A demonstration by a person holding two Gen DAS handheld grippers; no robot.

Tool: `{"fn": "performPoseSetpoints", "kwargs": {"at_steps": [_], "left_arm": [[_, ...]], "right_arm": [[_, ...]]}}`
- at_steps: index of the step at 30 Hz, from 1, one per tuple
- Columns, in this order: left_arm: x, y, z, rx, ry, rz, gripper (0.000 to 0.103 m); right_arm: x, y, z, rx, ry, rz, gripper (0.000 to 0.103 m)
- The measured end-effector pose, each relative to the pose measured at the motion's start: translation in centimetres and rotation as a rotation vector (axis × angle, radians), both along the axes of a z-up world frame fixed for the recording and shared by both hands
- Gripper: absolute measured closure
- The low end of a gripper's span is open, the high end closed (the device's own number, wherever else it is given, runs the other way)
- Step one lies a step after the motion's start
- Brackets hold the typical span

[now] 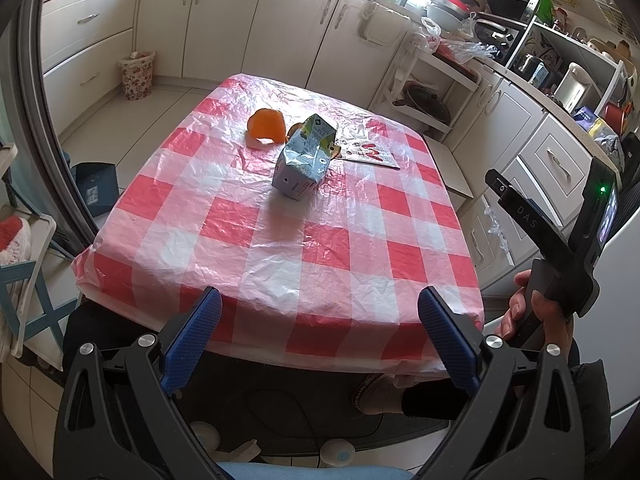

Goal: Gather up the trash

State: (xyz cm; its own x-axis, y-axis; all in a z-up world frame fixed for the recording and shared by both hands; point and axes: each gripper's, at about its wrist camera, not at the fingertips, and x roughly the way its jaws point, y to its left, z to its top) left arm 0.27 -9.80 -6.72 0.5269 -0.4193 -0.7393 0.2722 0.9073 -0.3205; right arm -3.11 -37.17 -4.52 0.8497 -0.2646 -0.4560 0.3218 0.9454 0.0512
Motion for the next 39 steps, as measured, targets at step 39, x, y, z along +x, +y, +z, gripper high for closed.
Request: {"fn": "performPoseSetpoints", "kwargs": {"at_steps": [39], "left_arm": [[-0.15,0.19,0.03,0.005,0.004,0.004,0.008]], "right_arm": [[-0.04,0.27,-0.01,0.0,-0.001,0.001,0.011]]}}
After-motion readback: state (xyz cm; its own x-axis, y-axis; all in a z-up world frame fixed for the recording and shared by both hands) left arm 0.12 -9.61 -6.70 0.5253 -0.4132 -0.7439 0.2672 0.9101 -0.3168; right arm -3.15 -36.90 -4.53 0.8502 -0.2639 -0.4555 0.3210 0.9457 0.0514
